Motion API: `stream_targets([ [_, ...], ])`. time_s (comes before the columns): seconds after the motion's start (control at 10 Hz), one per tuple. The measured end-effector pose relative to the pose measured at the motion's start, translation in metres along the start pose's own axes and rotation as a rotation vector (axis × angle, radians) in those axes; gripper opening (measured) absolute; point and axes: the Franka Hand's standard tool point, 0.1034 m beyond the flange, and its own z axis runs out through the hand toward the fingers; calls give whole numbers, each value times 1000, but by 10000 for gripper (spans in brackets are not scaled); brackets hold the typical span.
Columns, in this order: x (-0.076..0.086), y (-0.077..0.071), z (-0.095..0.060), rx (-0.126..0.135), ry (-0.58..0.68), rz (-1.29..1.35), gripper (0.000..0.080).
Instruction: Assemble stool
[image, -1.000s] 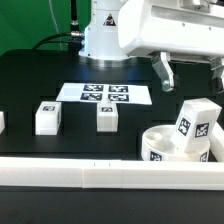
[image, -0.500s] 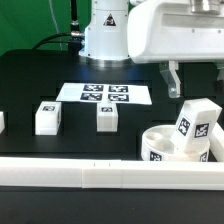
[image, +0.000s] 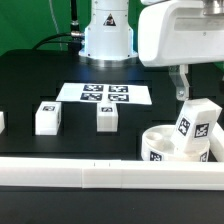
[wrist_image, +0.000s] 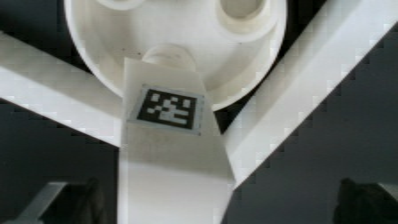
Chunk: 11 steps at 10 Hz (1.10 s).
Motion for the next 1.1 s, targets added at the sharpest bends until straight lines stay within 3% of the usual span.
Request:
stream_targets([
  [0.1, -1, 2, 0, -1, -1, -30, 649],
  [0.3, 2, 20, -4, -16, -13, -166, 649],
  [0.5, 6, 22, -6, -16, -22, -195, 649],
  [0.8, 2, 20, -4, -3, -55, -198, 649],
  [0.9, -2, 20, -5, 24, -143, -242, 649],
  [1.1, 9, 21, -6, 45, -264, -309, 649],
])
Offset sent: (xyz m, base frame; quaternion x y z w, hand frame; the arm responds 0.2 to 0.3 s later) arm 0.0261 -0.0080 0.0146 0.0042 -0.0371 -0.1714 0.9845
